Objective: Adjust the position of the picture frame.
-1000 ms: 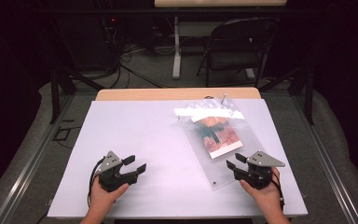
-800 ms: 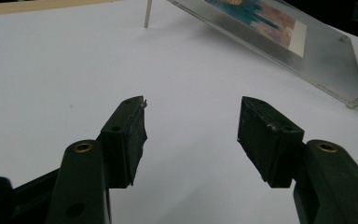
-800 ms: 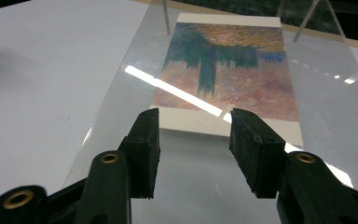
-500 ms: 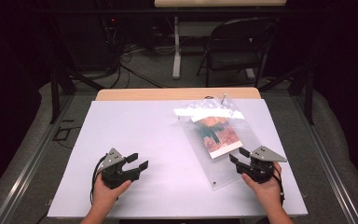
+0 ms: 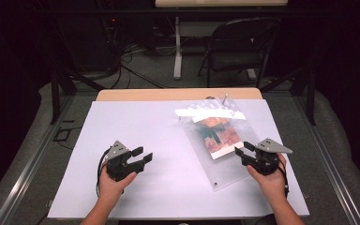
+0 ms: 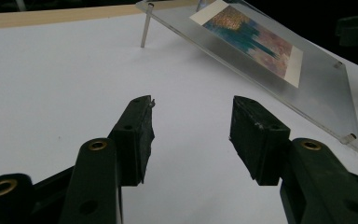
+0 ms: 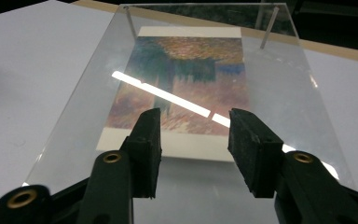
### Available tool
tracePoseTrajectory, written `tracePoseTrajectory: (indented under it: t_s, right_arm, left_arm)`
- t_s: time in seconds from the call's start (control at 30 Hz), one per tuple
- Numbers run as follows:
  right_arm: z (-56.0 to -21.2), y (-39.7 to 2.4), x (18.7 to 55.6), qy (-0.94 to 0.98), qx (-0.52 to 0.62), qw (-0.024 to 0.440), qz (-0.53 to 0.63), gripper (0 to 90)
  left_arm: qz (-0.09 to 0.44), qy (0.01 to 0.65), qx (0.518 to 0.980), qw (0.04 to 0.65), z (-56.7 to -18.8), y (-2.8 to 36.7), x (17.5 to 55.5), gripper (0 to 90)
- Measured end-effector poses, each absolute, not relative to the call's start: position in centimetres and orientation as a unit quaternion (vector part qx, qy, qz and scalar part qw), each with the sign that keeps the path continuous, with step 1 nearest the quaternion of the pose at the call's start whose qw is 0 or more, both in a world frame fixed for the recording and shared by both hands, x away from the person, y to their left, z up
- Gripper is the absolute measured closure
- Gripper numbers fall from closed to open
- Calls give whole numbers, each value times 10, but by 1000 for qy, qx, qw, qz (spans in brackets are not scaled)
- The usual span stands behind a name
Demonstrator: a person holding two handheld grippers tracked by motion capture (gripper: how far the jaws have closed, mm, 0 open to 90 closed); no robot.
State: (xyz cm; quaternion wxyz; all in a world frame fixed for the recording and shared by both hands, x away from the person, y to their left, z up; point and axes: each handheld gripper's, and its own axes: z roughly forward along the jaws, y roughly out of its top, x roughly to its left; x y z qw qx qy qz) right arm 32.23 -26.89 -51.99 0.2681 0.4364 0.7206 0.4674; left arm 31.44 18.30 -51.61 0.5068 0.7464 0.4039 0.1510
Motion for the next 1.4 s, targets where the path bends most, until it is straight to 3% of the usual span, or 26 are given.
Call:
tracePoseTrajectory:
  t_s: [0.23, 0.37, 0.43, 0.67, 1.4]
  right_arm:
    - [-510, -275, 367, 722, 449, 277, 447, 733]
    - [-508, -280, 411, 720, 465, 278, 434, 884]
    - [-508, -281, 418, 717, 469, 277, 434, 900]
    - [-510, -292, 475, 700, 509, 279, 416, 900]
    - [-525, -288, 542, 710, 535, 257, 378, 900]
  left_arm:
    - [152, 405, 751, 499, -522, 190, 307, 512]
    - [155, 418, 746, 495, -525, 200, 303, 512]
    - [156, 420, 744, 496, -525, 202, 303, 511]
    - [160, 432, 734, 498, -525, 211, 301, 514]
    - [152, 448, 724, 503, -532, 217, 301, 520]
